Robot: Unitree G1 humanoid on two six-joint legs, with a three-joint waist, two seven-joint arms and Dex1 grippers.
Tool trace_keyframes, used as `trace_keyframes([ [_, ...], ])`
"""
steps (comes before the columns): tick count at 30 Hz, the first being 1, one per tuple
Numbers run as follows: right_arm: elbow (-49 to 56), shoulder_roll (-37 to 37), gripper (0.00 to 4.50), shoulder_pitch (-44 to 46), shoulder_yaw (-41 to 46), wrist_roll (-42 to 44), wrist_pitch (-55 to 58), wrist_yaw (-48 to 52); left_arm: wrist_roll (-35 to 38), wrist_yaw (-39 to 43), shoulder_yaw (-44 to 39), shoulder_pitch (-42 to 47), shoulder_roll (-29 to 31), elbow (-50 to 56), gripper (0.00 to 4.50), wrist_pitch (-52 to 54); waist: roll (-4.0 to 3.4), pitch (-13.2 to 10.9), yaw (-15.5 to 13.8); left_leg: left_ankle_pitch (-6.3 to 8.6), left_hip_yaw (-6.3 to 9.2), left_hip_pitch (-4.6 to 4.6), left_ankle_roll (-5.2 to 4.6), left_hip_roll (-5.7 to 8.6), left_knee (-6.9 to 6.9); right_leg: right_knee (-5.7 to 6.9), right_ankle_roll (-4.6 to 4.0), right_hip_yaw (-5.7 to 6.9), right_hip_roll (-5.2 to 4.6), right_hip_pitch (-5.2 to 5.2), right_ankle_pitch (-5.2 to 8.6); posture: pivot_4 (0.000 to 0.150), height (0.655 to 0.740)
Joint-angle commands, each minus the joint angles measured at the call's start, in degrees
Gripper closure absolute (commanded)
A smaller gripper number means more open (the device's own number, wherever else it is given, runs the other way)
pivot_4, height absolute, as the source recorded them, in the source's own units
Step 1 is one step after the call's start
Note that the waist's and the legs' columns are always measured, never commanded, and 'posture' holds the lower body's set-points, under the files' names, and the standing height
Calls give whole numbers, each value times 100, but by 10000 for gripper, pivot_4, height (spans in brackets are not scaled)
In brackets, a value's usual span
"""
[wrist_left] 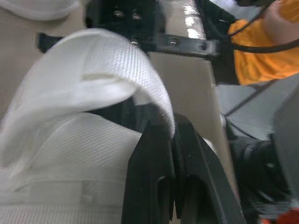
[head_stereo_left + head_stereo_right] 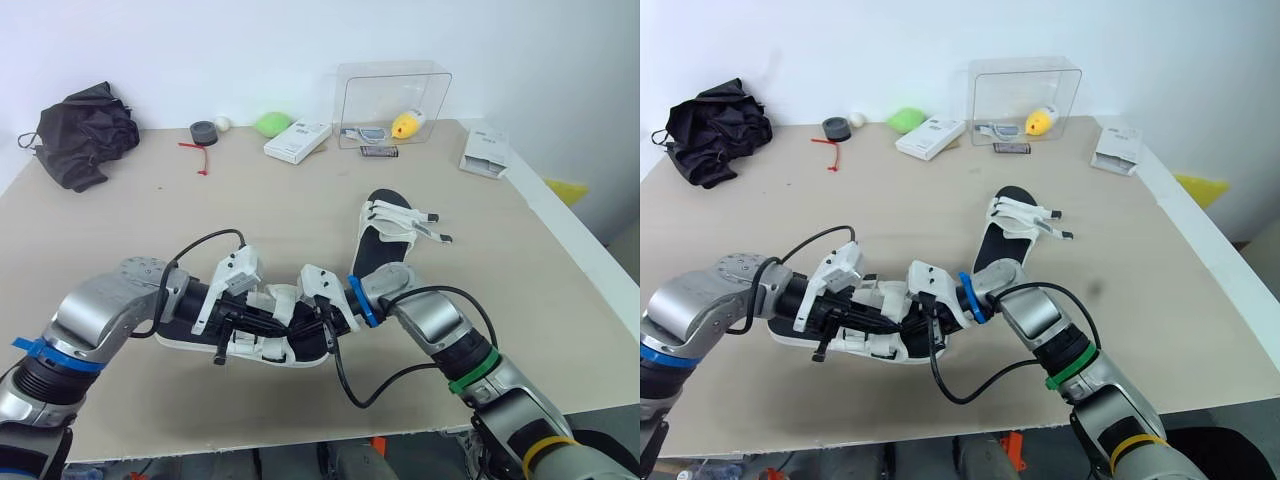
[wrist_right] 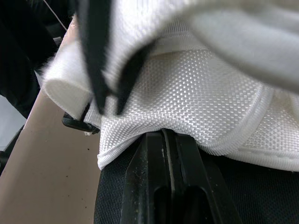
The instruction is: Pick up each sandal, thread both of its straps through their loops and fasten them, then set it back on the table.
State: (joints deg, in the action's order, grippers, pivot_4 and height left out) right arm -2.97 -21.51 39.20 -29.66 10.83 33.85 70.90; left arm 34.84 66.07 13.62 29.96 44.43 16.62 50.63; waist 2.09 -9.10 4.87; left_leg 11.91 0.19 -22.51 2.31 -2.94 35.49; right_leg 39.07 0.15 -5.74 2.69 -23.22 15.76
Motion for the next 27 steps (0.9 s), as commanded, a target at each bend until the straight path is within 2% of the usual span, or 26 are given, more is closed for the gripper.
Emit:
trace_keyframes([
  [1,-275,-73,45000,-148,-266,-266,192,-138,-497,-438,57,107,-344,-406,44729,-473,0,0,-5,0,1,0,0,1,1,0,0,1,-1,1,0,1500,7400],
  [6,-285,-59,45000,-149,-275,-279,178,-151,-656,-548,-82,226,-633,-665,44729,-683,-2,2,-29,-2,5,4,-2,4,15,1,8,1,0,10,-11,1500,7400],
  [15,-286,-62,45000,-156,-269,-274,181,-151,245,370,-211,-214,-97,194,44729,-127,-3,2,-8,-3,-5,0,-2,1,12,1,13,-9,2,3,-13,1500,7400],
  [25,-338,-46,45000,-131,-282,-292,135,-136,-9,366,-229,-517,-54,195,44729,-762,-3,2,-10,-3,-8,1,-2,1,12,1,11,-11,0,3,-12,1500,7400],
  [27,-342,-49,45000,-127,-281,-292,131,-133,212,364,-334,-427,-99,112,38947,-499,-3,2,-11,-3,-8,2,-2,1,13,1,11,-10,0,3,-12,1500,7400],
])
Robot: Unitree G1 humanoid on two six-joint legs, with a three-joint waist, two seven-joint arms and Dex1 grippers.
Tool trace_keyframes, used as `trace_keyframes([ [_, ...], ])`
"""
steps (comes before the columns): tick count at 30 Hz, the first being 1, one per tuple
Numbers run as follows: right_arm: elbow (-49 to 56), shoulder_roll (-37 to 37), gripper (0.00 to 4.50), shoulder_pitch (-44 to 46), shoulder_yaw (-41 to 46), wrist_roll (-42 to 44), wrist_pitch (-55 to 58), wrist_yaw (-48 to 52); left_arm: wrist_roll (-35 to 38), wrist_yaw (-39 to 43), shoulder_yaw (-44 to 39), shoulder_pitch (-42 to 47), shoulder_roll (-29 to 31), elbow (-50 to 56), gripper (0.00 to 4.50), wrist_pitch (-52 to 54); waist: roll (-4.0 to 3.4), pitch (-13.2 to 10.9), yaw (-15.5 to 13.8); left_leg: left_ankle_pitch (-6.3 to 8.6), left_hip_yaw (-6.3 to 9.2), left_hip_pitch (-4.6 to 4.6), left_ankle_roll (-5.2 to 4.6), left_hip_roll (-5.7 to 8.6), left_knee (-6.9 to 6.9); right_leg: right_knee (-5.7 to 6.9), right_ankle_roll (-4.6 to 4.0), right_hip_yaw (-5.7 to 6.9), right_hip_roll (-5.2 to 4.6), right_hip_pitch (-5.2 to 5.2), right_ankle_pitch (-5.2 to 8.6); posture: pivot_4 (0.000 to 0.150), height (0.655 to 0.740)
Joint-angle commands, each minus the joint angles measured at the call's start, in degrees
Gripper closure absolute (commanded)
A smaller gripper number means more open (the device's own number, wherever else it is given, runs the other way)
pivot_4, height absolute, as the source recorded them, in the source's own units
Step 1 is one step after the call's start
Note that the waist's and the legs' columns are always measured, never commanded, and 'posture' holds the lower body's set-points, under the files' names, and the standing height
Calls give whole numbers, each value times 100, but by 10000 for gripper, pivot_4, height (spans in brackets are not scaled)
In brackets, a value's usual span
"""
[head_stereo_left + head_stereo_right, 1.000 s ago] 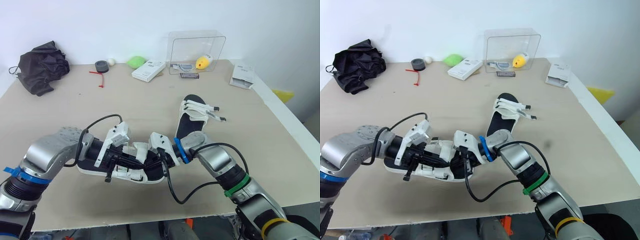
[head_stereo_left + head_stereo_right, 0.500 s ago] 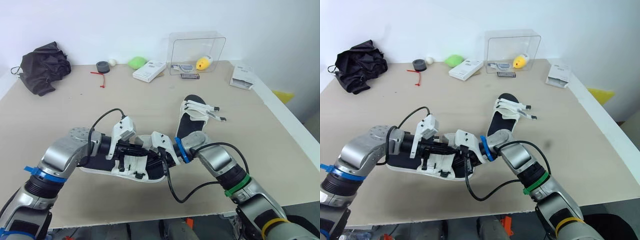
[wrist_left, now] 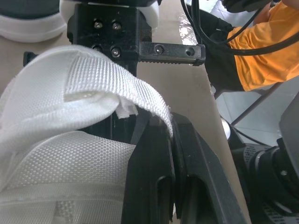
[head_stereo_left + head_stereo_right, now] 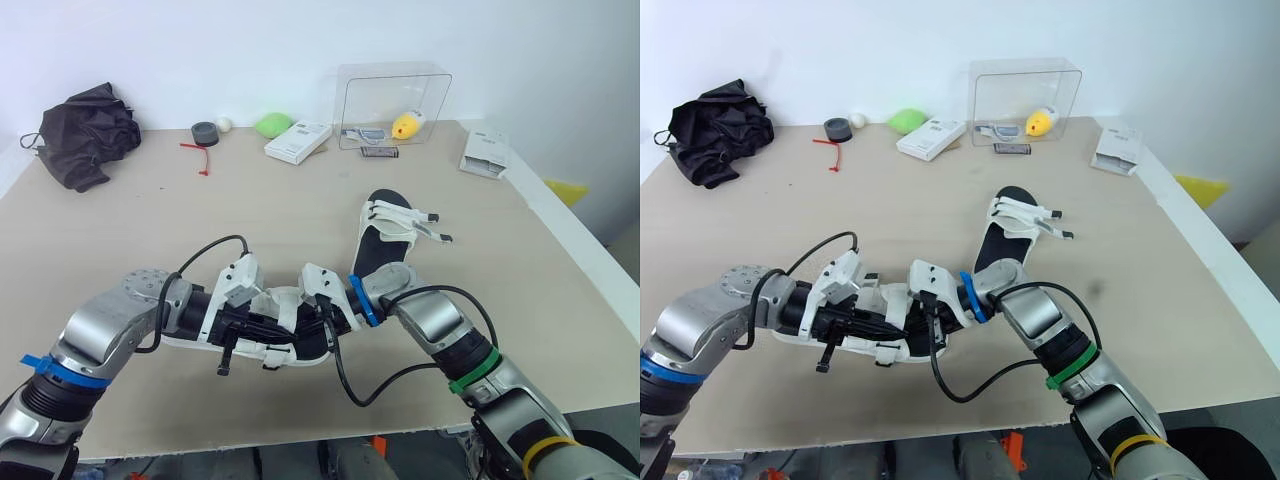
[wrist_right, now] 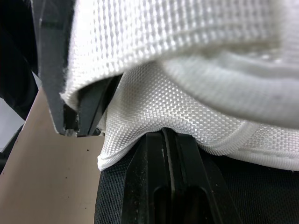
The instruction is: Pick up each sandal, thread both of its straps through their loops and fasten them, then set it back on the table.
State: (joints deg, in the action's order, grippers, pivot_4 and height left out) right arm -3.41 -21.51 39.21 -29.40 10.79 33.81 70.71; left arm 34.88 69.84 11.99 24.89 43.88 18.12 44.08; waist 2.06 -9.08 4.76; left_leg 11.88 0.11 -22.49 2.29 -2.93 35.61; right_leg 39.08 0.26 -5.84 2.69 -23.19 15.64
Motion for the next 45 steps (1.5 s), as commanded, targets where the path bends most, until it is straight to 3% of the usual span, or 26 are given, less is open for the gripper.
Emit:
trace_keyframes([
  [1,-304,-52,45000,-125,-304,-287,132,-110,315,56,-196,109,-22,-16,35949,263,0,0,0,0,0,0,0,0,1,0,0,0,0,0,0,1500,7400],
  [6,-294,-58,45000,-131,-301,-282,138,-106,510,-185,-375,235,-190,-5,12917,457,0,0,0,0,0,0,0,0,1,0,1,0,1,0,0,1500,7400],
  [9,-320,-55,45000,-119,-298,-278,129,-93,941,-125,-602,453,-60,-9,12917,946,1,-1,0,0,1,-1,0,0,0,0,1,1,2,0,0,1500,7400],
  [16,-346,-41,45000,-97,-323,-284,106,-63,1351,748,-904,975,1080,-177,12917,1436,4,-5,17,1,2,-2,1,0,-5,-1,-1,3,3,-4,2,1500,7400],
  [19,-333,-18,45000,-101,-362,-281,118,-35,1271,1369,-1002,787,1755,-259,12917,1297,7,-8,37,1,-1,-4,2,-1,-6,-1,-2,2,3,-10,4,1500,7400],
  [25,-345,-26,45000,-78,-366,-291,87,-27,1539,1810,-1420,-168,2446,216,12917,1292,7,-8,65,2,2,-4,2,-5,-13,0,-15,8,2,-13,12,1500,7400],
  [29,-333,-54,45000,-82,-335,-274,100,-34,1427,1436,-1558,-877,2349,667,12917,1074,11,-11,67,2,0,-4,2,-8,-15,0,-17,7,-1,-14,14,1500,7400],
  [38,-9,-59,45000,-307,169,4,296,-293,526,-15,-1428,-2445,1296,981,12917,75,14,-13,43,2,1,-4,2,-7,-13,0,-17,1,-13,-13,13,1500,7400],
  [45,588,-118,45000,-551,624,333,545,-570,193,-646,-1321,-2717,538,928,12917,-505,17,-17,-40,2,-3,-8,3,-3,-11,0,-16,-2,-28,-16,13,1500,7400],
])
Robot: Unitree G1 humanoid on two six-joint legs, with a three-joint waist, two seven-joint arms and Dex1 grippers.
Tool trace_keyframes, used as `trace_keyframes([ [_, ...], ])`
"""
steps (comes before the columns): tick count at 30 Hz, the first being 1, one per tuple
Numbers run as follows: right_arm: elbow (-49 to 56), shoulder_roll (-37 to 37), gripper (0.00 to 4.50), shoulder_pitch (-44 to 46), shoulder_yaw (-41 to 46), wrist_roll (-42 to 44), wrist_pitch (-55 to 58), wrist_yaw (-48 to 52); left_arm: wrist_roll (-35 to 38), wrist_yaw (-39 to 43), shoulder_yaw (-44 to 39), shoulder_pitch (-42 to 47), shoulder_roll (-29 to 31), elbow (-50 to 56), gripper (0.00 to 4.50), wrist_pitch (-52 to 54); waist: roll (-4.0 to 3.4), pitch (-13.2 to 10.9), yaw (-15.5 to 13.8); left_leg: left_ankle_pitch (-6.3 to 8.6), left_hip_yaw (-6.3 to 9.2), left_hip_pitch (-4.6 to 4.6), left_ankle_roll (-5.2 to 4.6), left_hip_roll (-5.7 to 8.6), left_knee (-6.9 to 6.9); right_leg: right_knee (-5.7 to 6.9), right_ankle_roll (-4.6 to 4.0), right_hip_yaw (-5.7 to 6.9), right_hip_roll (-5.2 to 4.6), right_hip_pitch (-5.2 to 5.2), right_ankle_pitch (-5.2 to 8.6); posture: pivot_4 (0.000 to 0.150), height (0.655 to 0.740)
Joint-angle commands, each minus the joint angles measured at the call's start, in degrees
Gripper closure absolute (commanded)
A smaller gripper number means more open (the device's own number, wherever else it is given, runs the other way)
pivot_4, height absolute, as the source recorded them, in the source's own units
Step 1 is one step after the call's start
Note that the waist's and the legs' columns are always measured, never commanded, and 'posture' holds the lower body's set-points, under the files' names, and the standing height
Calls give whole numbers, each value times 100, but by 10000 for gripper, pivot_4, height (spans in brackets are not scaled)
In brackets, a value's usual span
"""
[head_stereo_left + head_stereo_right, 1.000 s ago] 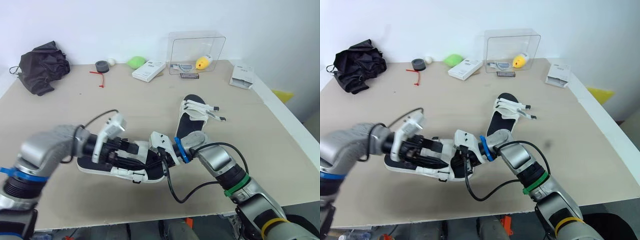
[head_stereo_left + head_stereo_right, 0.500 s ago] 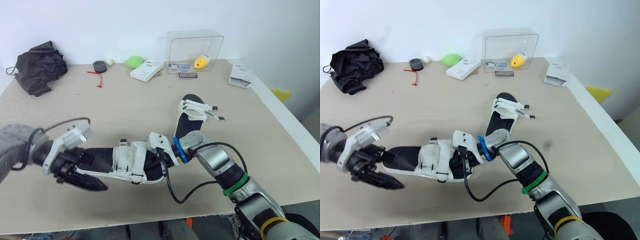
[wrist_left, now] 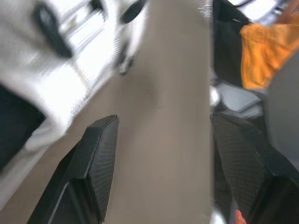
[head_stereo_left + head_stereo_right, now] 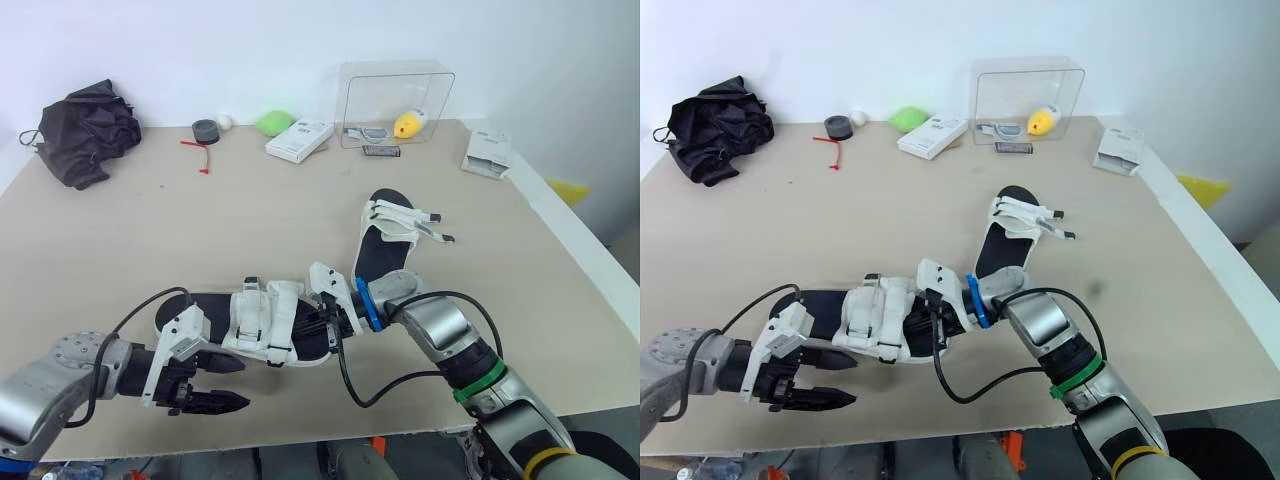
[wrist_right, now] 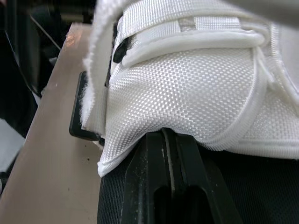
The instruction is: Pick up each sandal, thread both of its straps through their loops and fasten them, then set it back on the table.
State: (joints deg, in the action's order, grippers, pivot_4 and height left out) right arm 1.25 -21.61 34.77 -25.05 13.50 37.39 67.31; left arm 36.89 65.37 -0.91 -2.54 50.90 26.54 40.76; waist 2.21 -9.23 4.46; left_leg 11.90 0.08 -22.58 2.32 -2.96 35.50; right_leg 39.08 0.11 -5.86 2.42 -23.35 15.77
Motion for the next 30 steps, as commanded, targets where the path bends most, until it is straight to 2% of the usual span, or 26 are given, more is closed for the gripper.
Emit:
trace_keyframes([
  [1,207,-115,45000,-127,259,125,243,-251,-21,-240,-3,30,-239,99,12917,-205,4,-6,-15,0,0,-1,0,1,0,0,0,1,0,0,0,1500,7400],
  [6,395,-218,45000,-218,278,228,301,-325,-6,-462,142,161,-573,125,12917,-211,6,-20,-20,0,1,-9,0,10,1,0,9,1,3,-3,3,1500,7400],
  [17,362,-228,45000,-189,178,224,259,-346,-112,-607,191,217,-920,-4,12917,-490,14,-27,-19,3,11,-19,4,17,6,-1,17,5,-1,-4,7,1500,7400],
  [30,292,-224,45000,-137,91,213,255,-319,-67,-376,428,526,-1337,-450,12917,-574,14,-28,-36,0,6,-23,1,30,35,-1,48,10,-19,5,-10,1500,7400],
])
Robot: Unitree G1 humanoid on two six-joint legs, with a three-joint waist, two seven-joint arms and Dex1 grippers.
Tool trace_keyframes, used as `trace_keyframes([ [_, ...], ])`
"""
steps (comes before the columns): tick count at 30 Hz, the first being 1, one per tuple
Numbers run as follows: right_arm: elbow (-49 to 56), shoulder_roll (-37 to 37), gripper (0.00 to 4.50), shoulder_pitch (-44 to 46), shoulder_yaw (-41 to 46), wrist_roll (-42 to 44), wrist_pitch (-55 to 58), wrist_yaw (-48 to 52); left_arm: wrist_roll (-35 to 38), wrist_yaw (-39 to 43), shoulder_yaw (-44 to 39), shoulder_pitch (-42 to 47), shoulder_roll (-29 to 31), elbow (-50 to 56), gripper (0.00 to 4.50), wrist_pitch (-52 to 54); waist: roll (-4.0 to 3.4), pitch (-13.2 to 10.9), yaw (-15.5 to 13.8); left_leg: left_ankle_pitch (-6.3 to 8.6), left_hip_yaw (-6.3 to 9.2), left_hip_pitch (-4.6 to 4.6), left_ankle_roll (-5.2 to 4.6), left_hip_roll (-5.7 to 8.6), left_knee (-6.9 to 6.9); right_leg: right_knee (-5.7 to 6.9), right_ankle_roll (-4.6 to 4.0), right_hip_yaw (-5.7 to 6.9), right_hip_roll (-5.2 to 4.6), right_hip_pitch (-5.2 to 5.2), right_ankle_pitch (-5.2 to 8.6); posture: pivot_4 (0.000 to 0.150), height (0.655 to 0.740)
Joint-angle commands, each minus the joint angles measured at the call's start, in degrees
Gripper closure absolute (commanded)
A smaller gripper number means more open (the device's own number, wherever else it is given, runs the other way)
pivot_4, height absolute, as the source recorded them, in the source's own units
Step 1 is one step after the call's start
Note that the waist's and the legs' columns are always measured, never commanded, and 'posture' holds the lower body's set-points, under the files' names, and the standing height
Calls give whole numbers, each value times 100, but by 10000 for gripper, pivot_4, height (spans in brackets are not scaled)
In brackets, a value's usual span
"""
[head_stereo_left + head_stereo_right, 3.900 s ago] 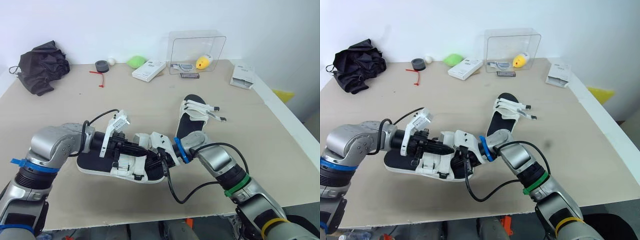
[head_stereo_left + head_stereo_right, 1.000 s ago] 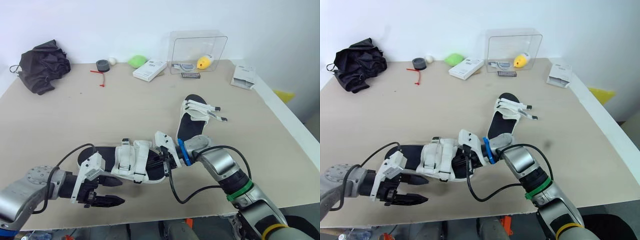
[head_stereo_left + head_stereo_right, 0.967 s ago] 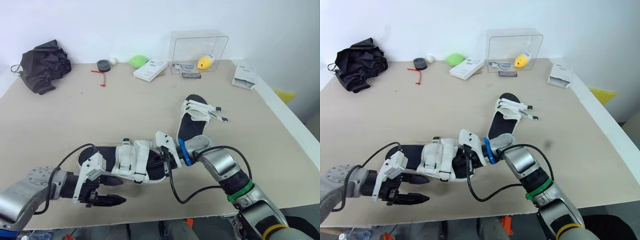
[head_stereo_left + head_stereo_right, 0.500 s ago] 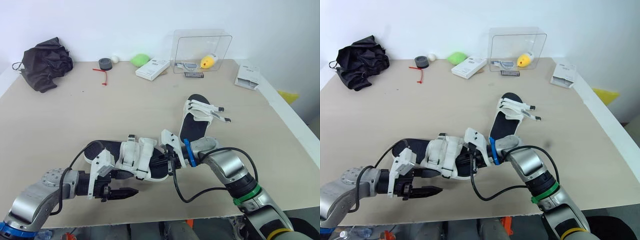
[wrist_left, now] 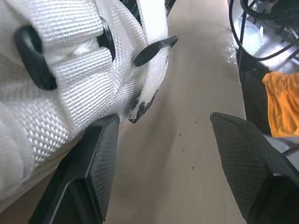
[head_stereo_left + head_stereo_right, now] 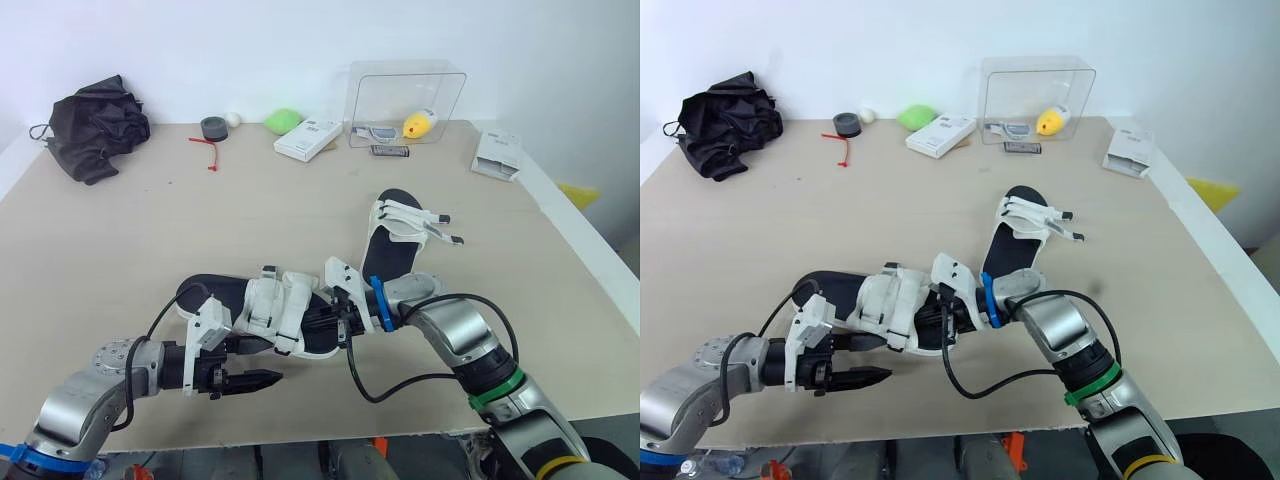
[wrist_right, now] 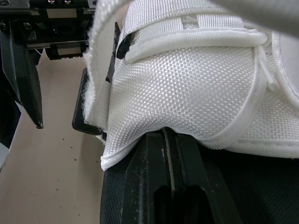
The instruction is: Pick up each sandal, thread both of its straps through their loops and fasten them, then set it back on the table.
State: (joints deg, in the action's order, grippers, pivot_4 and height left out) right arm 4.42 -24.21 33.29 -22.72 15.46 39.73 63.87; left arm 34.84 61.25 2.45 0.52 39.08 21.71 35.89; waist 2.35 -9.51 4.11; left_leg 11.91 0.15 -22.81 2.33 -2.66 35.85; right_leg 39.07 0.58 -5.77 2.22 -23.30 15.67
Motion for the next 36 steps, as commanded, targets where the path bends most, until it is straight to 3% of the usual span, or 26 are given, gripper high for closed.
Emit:
trace_keyframes([
  [1,-25,32,45000,12,-144,17,24,26,139,53,114,260,-171,21,12917,-62,0,0,-1,-1,-2,-2,-1,0,5,0,5,0,-5,0,-3,1500,7400],
  [20,-134,38,45000,60,-189,-11,-2,22,228,230,433,603,-202,-64,12917,358,1,-1,10,-1,-13,-24,-3,9,40,0,31,-4,-15,-7,-11,1500,7400],
  [23,-125,36,45000,62,-192,-7,3,9,263,191,455,636,-224,-84,20321,435,1,-1,13,-1,-13,-24,-4,8,40,0,31,-5,-15,-7,-11,1500,7400],
  [28,-150,27,45000,71,-185,-10,-11,4,276,211,456,697,-137,-117,44412,544,1,-1,17,-1,-10,-24,-4,8,40,0,30,-4,-9,-7,-12,1500,7400],
  [34,-223,51,45000,97,-186,-22,-49,1,505,404,431,831,154,-26,44412,975,1,-1,25,-1,-9,-25,-4,5,40,0,28,-4,-4,-8,-13,1500,7400],
  [36,-243,47,45000,116,-189,-22,-56,16,838,782,508,883,661,318,44412,1471,7,-5,39,0,-9,-24,-4,3,39,0,26,-5,0,-9,-13,1500,7400],
])
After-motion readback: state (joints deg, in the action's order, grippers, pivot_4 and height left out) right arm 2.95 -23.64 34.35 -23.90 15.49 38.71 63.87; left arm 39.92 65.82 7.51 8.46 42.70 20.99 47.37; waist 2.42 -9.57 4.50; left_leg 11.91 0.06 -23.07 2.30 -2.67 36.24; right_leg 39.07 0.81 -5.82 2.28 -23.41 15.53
